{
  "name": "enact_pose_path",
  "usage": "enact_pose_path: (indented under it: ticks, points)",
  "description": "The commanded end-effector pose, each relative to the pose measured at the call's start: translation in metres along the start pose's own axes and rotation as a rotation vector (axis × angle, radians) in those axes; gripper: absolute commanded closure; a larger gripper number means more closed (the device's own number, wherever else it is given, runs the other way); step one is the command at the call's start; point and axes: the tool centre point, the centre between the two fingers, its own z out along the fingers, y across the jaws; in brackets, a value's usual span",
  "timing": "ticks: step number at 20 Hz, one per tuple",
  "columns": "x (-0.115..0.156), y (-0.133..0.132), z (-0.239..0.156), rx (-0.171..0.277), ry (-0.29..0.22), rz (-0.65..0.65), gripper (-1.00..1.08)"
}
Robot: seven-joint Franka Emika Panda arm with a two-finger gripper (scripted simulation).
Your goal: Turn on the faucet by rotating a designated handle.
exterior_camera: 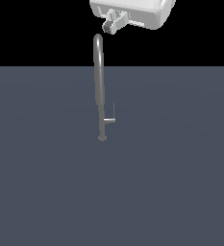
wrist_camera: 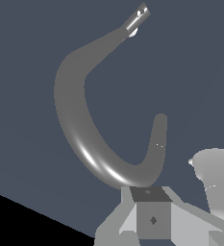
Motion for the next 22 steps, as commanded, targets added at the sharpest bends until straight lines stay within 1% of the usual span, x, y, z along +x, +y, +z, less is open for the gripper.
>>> enact_pose_path:
  ticks: [1,11,22]
  points:
    - [0.017,-0.003,0.002,0.044,-0.043,0.038,1.08]
    - [0.089,-0.009,0.016,0.229,-0.228,0.201,1.08]
    - [0.173,-0.007,0.052,0.463,-0.461,0.409,1.08]
